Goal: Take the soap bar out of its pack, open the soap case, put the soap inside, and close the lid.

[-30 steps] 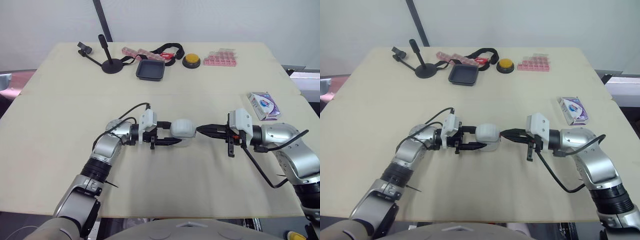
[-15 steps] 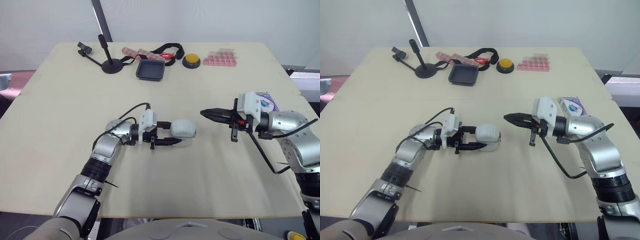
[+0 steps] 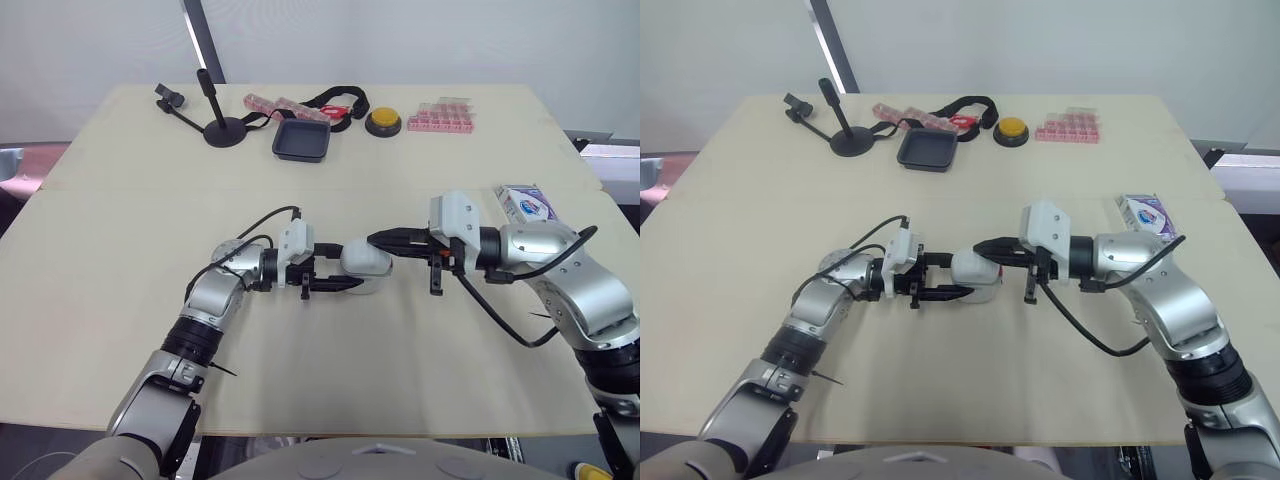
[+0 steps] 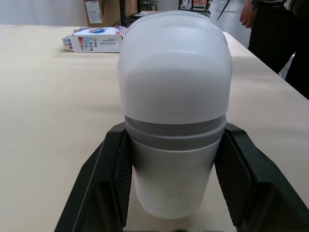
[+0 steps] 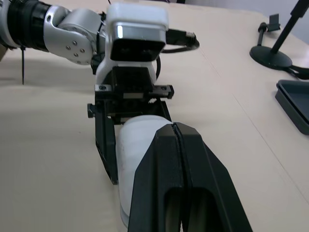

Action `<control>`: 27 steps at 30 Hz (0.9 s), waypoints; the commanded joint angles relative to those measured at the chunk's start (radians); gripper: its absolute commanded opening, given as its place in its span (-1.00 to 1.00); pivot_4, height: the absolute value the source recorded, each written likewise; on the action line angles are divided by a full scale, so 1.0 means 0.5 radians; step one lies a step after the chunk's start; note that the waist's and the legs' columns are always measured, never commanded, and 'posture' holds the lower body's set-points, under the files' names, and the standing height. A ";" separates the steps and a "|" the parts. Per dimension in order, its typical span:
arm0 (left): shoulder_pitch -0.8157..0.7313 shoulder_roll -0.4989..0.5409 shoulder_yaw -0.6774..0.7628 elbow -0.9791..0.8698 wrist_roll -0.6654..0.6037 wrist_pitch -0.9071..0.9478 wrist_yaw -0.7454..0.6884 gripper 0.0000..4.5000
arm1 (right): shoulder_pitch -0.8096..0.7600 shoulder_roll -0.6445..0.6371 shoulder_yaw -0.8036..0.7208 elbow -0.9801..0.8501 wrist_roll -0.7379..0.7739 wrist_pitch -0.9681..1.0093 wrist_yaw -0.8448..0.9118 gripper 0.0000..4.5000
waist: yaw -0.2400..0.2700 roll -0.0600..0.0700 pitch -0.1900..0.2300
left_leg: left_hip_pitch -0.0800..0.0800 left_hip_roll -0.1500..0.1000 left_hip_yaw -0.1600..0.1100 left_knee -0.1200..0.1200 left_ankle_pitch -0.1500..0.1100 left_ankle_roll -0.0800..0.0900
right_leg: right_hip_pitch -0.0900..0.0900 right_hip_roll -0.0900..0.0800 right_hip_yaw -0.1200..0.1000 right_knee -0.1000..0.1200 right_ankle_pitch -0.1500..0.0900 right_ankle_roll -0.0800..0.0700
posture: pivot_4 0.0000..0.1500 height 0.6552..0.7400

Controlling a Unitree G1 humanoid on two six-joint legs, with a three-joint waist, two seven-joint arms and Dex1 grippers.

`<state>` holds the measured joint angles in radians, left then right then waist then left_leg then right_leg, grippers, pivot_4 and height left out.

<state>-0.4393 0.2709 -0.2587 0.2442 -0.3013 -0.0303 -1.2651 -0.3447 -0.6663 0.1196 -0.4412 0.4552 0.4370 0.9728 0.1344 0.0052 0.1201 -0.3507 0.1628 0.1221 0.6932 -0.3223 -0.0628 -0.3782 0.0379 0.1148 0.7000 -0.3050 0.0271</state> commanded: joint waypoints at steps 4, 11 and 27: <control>0.017 0.006 -0.028 -0.029 0.033 0.005 0.020 -0.14 | -0.009 -0.018 0.014 -0.057 -0.018 0.002 0.002 -0.99 | 0.001 0.000 0.000 | 0.000 0.000 0.000 0.000 0.000 0.000 | 0.000 0.000 0.000 0.000 0.000 0.000 | 1.00 1.00; 0.016 0.011 -0.026 -0.033 0.033 0.015 0.025 -0.14 | 0.016 -0.034 0.042 -0.018 -0.080 -0.069 0.034 -0.99 | 0.000 0.000 0.000 | 0.000 0.000 0.000 0.000 0.000 0.000 | 0.000 -0.001 0.000 0.000 0.000 0.000 | 1.00 1.00; 0.009 0.009 -0.014 -0.032 0.028 0.029 0.035 -0.14 | 0.063 -0.062 0.164 0.092 -0.266 -0.217 0.081 -0.99 | -0.007 0.000 0.000 | 0.012 0.000 0.002 -0.013 0.001 -0.001 | 0.021 -0.003 0.000 -0.012 0.000 0.000 | 1.00 1.00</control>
<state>-0.4371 0.2704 -0.2590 0.2402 -0.2994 -0.0151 -1.2575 -0.3406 -0.6772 0.1698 -0.4170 0.3594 0.3222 0.9912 0.1308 0.0052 0.1201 -0.3424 0.1626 0.1231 0.6852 -0.3219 -0.0636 -0.3655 0.0363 0.1148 0.6924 -0.3050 0.0271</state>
